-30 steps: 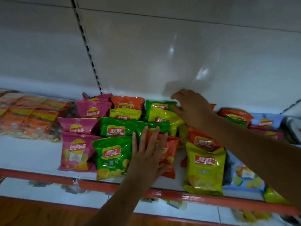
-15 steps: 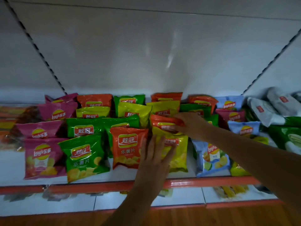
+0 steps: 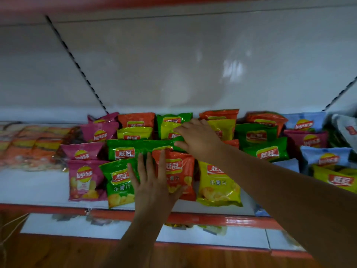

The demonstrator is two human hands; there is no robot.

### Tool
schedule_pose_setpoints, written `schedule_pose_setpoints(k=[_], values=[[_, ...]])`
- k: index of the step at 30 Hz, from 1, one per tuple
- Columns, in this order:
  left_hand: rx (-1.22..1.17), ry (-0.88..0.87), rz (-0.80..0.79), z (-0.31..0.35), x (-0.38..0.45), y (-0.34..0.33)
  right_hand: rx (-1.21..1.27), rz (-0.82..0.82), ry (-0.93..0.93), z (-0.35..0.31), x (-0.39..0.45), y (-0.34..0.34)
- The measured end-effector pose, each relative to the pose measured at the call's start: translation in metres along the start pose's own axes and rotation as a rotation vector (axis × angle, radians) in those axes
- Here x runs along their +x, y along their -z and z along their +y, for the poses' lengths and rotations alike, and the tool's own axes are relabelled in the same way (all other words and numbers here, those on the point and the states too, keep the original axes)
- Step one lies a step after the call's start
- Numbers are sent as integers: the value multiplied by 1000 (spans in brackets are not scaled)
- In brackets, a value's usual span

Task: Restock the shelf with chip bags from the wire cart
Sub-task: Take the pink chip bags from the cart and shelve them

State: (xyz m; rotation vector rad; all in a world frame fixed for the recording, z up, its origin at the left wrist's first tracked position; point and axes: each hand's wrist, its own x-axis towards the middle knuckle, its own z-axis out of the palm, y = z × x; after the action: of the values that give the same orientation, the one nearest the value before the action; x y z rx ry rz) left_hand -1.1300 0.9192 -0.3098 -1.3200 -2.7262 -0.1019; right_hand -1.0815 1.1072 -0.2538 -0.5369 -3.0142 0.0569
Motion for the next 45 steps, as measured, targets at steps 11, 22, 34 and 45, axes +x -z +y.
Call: schedule_pose_setpoints(k=[11,22,34,45], values=[[-37,-47,94,11,8,0,4,91,-43,26,-29,5],[-176,-835,44,188,-60,-22,-145,-298,-172,164,-139,29],[-171,-903,2,186,-19,-23,66,114,-307,182,-172,7],[-232,-1043,-56,254,-66,-27,-289,-378,-328,225,-292,26]])
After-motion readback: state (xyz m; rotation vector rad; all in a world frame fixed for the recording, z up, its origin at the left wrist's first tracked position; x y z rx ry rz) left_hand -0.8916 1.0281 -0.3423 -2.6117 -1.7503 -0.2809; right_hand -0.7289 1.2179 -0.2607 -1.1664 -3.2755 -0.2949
